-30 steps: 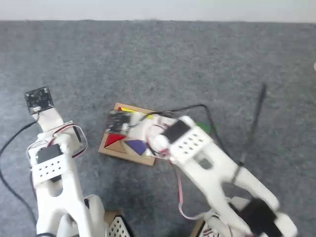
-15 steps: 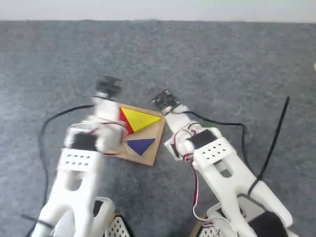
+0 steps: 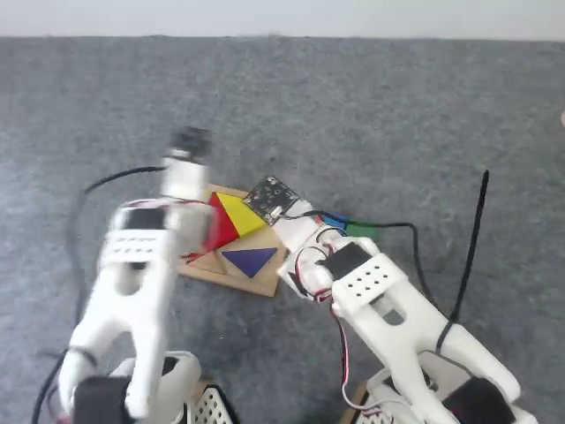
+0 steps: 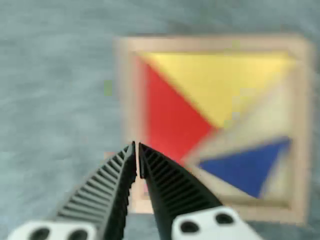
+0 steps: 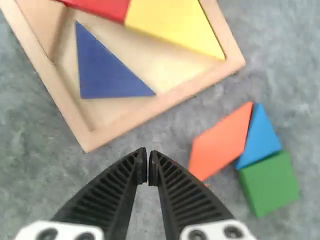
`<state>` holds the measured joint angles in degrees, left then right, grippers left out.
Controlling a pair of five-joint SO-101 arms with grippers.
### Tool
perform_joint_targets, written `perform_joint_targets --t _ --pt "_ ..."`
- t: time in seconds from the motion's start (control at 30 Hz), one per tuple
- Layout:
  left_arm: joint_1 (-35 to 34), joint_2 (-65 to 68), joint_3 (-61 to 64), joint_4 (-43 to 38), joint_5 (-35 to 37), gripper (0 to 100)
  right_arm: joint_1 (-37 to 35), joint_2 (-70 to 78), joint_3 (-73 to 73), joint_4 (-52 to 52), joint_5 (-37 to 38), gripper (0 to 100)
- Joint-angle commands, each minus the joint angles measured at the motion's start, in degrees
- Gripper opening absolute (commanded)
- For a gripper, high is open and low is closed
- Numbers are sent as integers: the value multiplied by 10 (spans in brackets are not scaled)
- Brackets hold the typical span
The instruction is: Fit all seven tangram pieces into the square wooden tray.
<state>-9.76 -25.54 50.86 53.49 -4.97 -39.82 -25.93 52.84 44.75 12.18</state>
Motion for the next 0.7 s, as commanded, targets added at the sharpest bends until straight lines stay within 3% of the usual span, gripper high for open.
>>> perform_joint_targets --t 0.0,0.13,0.37,0.67 --pt "-119 -46 -4 -25 40 13 -22 26 -40 -20 -6 7" --pt "-189 10 -24 -49 70 14 -63 116 -80 -36 -29 7" --pt "-190 135 -87 -52 87 14 -92 224 -160 -34 -29 7" --pt "-190 145 -92 -51 88 14 -90 231 -188 -36 -27 7"
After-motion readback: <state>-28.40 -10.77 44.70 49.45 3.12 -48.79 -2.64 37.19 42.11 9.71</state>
